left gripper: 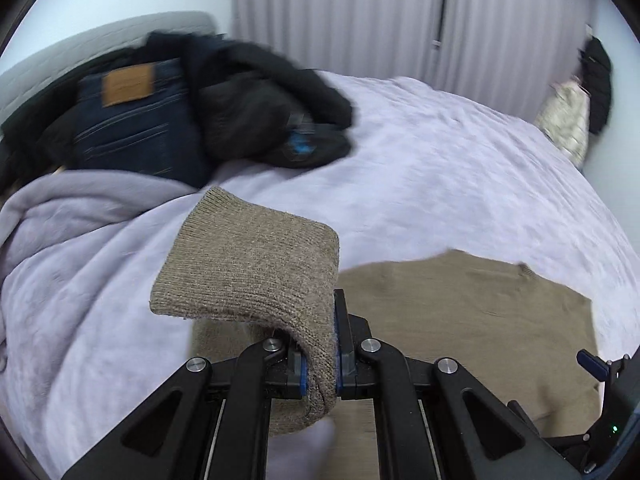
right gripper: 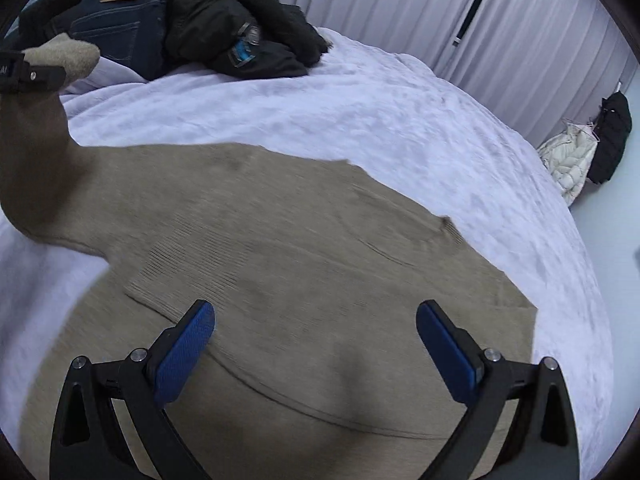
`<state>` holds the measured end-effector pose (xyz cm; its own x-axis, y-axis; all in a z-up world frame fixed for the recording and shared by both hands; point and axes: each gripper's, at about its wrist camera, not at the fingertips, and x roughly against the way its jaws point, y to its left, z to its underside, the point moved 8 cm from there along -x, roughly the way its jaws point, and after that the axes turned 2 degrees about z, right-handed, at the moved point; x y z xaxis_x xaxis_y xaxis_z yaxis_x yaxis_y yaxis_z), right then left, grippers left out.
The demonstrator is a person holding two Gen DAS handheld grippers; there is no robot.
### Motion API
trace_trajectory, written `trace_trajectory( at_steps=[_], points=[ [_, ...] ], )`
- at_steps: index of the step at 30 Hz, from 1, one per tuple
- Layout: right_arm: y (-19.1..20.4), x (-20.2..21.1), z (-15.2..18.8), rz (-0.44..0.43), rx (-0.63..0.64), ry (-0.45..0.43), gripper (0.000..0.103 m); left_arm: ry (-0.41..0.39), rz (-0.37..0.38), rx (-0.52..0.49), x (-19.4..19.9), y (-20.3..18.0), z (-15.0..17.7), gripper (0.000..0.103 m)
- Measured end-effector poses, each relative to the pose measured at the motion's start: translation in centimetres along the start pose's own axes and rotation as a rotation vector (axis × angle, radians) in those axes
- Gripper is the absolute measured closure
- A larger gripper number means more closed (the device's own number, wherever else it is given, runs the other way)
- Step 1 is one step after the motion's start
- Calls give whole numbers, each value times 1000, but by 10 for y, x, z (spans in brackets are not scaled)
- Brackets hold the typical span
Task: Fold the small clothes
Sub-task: 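Lift the cuff with the left gripper and fold the sleeve across the body, then lay the sleeve down on the body and open the left gripper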
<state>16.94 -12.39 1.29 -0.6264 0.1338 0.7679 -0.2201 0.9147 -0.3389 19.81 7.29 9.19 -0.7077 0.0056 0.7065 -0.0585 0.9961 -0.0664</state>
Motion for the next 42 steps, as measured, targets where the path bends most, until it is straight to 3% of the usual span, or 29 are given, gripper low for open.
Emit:
trace_trajectory(
  at_steps=[5,9,12,15,17,18,19,20,21,26,30,34,37,38,40,42],
  points=[
    [-116,-9,68,73,-155,72,1,-9,99,-142,-1,-139,11,93],
    [-180,-10,117,59,-307,99,1,34,113,-288,-27,-237,50,93],
    [-200,-13,144,49,-351,108,1,100,99,-358,-55,-282,87,93],
    [-204,-16,159,23,-373,115,1,168,93,-381,-77,-297,113,93],
    [-206,-18,164,-3,-382,108,1,194,84,-397,-82,-295,123,82],
    [-205,-18,166,-14,-388,104,1,180,63,-411,-80,-293,121,60],
    [-206,-17,166,-26,-397,98,1,155,36,-422,-76,-288,117,19],
    [-206,-17,165,-34,-406,91,1,119,33,-422,-67,-284,111,4],
    [-207,-16,164,-44,-415,83,1,66,57,-418,-55,-282,106,0],
    [-206,-6,154,-73,-446,46,1,-3,264,-361,3,-251,80,0],
    [-194,3,132,-97,-417,2,1,-10,212,-232,-1,-181,62,0],
    [-162,0,82,-145,-372,-45,1,106,48,-37,-56,-97,61,0],
    [-125,-17,42,-211,-362,-27,1,214,47,80,-87,-65,81,0],
    [-111,-26,33,-192,-331,-13,1,236,37,85,-92,-60,88,0],
    [-100,-52,28,-40,-251,59,2,249,20,61,-97,-53,100,0],
    [-120,-67,42,99,-266,118,3,230,32,16,-92,-51,106,0]
  ],
)
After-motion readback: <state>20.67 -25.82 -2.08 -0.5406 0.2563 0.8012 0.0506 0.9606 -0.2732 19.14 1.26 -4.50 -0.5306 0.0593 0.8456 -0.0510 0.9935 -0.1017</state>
